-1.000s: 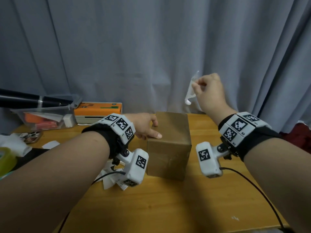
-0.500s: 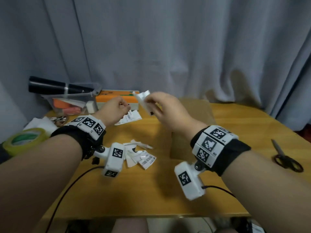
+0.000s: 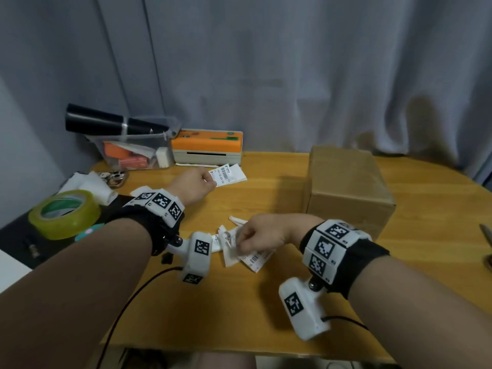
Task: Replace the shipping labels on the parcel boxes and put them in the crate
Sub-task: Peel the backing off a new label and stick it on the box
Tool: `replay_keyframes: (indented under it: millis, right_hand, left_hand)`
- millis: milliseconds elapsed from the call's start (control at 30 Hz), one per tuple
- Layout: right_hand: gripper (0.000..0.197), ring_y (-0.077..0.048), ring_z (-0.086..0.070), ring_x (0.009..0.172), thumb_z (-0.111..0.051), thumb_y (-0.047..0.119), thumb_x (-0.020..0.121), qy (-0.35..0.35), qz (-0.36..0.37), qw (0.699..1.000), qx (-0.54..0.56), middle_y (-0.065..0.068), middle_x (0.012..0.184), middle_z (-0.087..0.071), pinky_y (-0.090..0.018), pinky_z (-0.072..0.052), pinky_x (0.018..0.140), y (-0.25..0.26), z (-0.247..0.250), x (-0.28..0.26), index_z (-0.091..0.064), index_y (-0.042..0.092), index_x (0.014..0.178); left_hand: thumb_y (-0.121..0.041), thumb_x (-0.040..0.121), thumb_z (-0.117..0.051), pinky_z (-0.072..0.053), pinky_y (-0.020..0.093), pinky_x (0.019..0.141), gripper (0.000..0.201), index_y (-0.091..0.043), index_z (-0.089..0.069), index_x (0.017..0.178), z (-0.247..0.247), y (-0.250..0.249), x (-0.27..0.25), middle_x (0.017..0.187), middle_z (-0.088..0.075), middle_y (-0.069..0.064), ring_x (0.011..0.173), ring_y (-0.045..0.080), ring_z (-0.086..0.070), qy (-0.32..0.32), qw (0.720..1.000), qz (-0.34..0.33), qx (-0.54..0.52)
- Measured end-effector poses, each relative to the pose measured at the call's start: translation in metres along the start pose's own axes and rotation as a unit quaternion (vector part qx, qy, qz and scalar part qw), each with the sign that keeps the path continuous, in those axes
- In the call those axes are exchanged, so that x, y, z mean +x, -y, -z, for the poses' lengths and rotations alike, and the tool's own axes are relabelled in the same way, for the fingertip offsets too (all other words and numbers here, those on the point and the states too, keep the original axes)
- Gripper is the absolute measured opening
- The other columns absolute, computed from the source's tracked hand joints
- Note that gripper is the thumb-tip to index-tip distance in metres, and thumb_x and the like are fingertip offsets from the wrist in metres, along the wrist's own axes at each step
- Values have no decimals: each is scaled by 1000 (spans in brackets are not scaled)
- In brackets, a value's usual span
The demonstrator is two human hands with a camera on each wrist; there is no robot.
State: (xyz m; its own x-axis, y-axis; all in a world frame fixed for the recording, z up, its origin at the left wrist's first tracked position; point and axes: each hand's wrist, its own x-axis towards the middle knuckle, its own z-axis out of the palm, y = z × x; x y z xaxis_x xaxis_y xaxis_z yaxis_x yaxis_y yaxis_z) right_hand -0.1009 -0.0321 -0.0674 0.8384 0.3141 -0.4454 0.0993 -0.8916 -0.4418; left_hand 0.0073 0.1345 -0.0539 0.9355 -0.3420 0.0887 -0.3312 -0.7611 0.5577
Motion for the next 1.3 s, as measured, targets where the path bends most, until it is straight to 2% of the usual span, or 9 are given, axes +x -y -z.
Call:
replay_keyframes:
  millis: [133, 300, 433, 500, 600, 667, 800, 1067, 1300]
  right_hand:
    - [40, -17, -52, 66, -50, 46, 93, -169, -14, 985, -35, 0, 65, -55, -27, -39, 56, 6, 32, 19, -58, 16, 67]
    - [27, -21, -51, 75, -51, 31, 94, -256, -63, 964, -35, -1, 70, -54, -27, -37, 63, 6, 76, 63, -65, 10, 85]
    - [25, -23, -50, 69, -52, 22, 92, -305, -93, 948, -7, -6, 68, -53, -26, -37, 56, -9, 100, 90, -59, 9, 72]
    - [28, -23, -50, 68, -53, 22, 91, -311, -108, 944, 6, -7, 66, -54, -26, -38, 54, -20, 107, 96, -57, 7, 69]
    - [29, -24, -53, 73, -54, 21, 92, -307, -118, 944, 20, -20, 81, -64, -28, -43, 62, -39, 114, 102, -68, -4, 87]
    - [26, -22, -53, 75, -53, 20, 93, -301, -119, 945, 38, -17, 81, -62, -25, -40, 59, -49, 116, 104, -68, -2, 90]
    - [22, -19, -53, 79, -53, 23, 94, -293, -117, 948, 38, -5, 82, -58, -24, -37, 66, -54, 119, 108, -68, 7, 91]
    - [24, -21, -58, 83, -51, 21, 95, -301, -91, 948, 51, -11, 94, -67, -28, -45, 70, -50, 117, 110, -69, 5, 93]
    - [23, -18, -53, 76, -52, 21, 94, -301, -104, 947, 49, -6, 83, -61, -24, -38, 66, -53, 108, 116, -69, 5, 92]
  left_hand:
    - [-17, 92, -55, -44, 28, 71, 10, -8, -59, 90, 2, 10, 29, 92, -64, 10, 87, 25, -59, -3, 1000, -10, -2]
    - [-22, 92, -54, -40, 28, 75, 10, -13, -58, 96, -3, 23, 81, 99, -63, 5, 91, 20, -56, 10, 999, -23, 40]
    - [-28, 92, -56, -43, 36, 96, 36, -12, -54, 124, -19, 32, 123, 130, -54, 9, 114, 25, -53, 58, 992, -39, 103]
    - [-31, 90, -58, -42, 38, 101, 48, -13, -48, 133, -30, 34, 139, 138, -48, 9, 120, 27, -51, 87, 987, -48, 124]
    - [-31, 88, -60, -42, 39, 100, 57, -11, -41, 138, -42, 36, 158, 140, -45, 10, 121, 28, -49, 110, 982, -50, 146]
    - [-29, 89, -61, -40, 38, 103, 61, -11, -36, 141, -45, 35, 166, 142, -45, 9, 125, 27, -47, 103, 982, -43, 150]
    - [-29, 85, -65, -44, 40, 98, 50, -14, -49, 130, -48, 39, 175, 127, -56, 6, 116, 26, -51, 57, 985, -36, 159]
    - [-36, 82, -67, -38, 43, 101, 34, -25, -57, 113, -53, 42, 172, 125, -47, 6, 118, 26, -42, 56, 976, -1, 210]
    - [-40, 80, -68, -44, 43, 96, 54, -19, -51, 127, -53, 43, 174, 120, -61, 1, 111, 24, -56, 107, 981, -3, 162]
